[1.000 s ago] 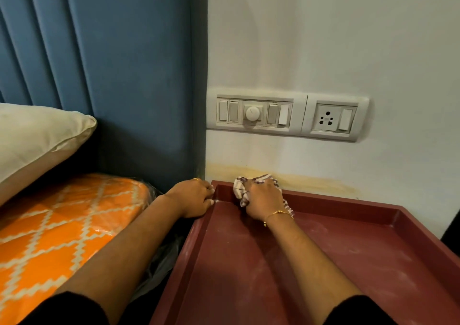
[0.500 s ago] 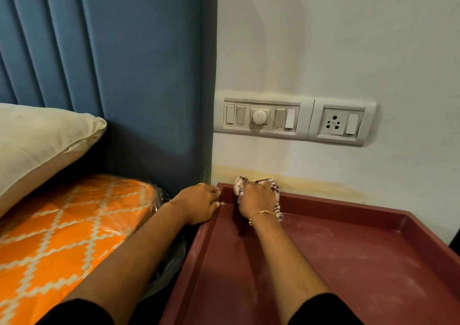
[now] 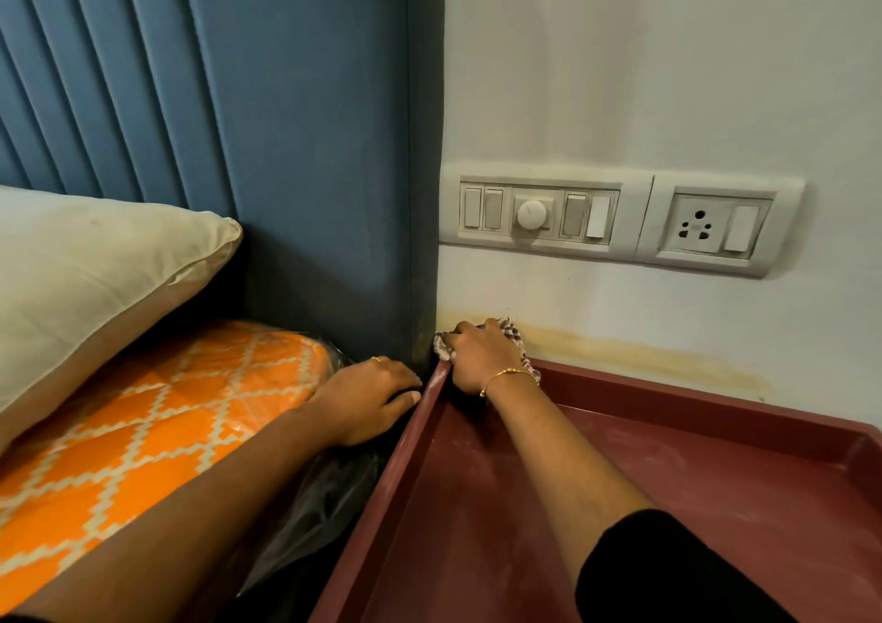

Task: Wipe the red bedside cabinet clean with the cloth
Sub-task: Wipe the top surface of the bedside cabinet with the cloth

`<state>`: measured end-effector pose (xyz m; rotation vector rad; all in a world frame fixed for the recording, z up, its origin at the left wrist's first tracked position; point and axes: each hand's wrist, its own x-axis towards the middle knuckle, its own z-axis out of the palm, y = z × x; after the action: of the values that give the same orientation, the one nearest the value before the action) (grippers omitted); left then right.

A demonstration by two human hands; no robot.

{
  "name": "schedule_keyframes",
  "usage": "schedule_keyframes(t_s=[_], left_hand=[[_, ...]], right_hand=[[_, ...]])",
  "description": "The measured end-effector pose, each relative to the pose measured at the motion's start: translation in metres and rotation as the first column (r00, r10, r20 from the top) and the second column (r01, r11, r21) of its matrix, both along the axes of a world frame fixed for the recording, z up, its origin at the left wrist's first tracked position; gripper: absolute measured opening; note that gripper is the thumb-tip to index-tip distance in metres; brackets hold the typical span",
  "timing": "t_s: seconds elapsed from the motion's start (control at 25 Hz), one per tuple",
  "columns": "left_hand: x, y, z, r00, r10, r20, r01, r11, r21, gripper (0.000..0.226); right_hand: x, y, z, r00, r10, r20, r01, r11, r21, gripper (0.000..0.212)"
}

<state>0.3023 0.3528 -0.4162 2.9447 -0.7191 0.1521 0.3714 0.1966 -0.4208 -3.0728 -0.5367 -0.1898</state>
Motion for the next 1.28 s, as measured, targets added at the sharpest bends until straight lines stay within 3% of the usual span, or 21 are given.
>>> schedule_keyframes(t_s=[0.16,0.32,0.52,0.68,0.88,0.96,1.04,1.08,1.12,1.2,1.28], left_hand=[[-0.009,0.000,-0.007,0.992,0.003,-0.123,-0.012,0.998,-0.066,0.074],[-0.019,-0.001,-0.010,0.993,0.064,-0.103,-0.070,0.996,-0.055,0.067],[-0.049,0.002,-0.012,0.994,0.043,-0.105,-0.046,0.999,-0.026,0.061],[-0.057,-0.002,-0.011,0.996,0.025,-0.089,-0.027,0.999,-0.020,0.056],[-0.051,0.004,-0.021,0.994,-0.018,-0.112,0.001,0.988,-0.157,0.053],[-0.050,0.003,-0.022,0.995,-0.032,-0.094,0.015,0.985,-0.171,0.059],[-0.049,0.003,-0.022,0.995,-0.033,-0.097,0.016,0.986,-0.166,0.057],[-0.047,0.004,-0.022,0.995,-0.035,-0.096,0.021,0.989,-0.147,0.056],[-0.044,0.005,-0.024,0.995,-0.043,-0.088,0.032,0.992,-0.123,0.057],[-0.041,0.004,-0.025,0.997,-0.061,-0.057,0.056,0.996,-0.074,0.061],[-0.038,0.003,-0.024,0.997,-0.073,-0.025,0.071,0.996,-0.059,0.061]], right_hand=[[-0.010,-0.009,-0.006,0.988,0.154,-0.018,-0.153,0.987,0.045,0.049],[-0.018,-0.001,-0.004,0.996,0.061,0.059,-0.068,0.988,0.136,0.040],[-0.047,-0.010,-0.015,0.979,0.205,0.014,-0.205,0.964,0.172,0.046],[-0.038,-0.001,-0.009,0.999,0.036,-0.008,-0.034,0.985,0.169,0.051],[-0.064,-0.010,-0.015,0.972,0.234,-0.033,-0.219,0.943,0.250,0.042],[-0.058,-0.014,0.013,0.958,0.237,-0.162,-0.156,0.903,0.400,0.038],[-0.041,-0.018,0.044,0.927,0.185,-0.327,0.070,0.771,0.633,0.046],[-0.030,-0.019,0.048,0.924,0.144,-0.355,0.146,0.723,0.675,0.050],[-0.024,-0.018,0.048,0.931,0.095,-0.351,0.165,0.751,0.639,0.051],[-0.017,-0.009,0.026,0.972,-0.016,-0.236,0.101,0.929,0.356,0.046],[-0.014,-0.002,0.008,0.998,-0.039,-0.058,0.049,0.982,0.182,0.042]])
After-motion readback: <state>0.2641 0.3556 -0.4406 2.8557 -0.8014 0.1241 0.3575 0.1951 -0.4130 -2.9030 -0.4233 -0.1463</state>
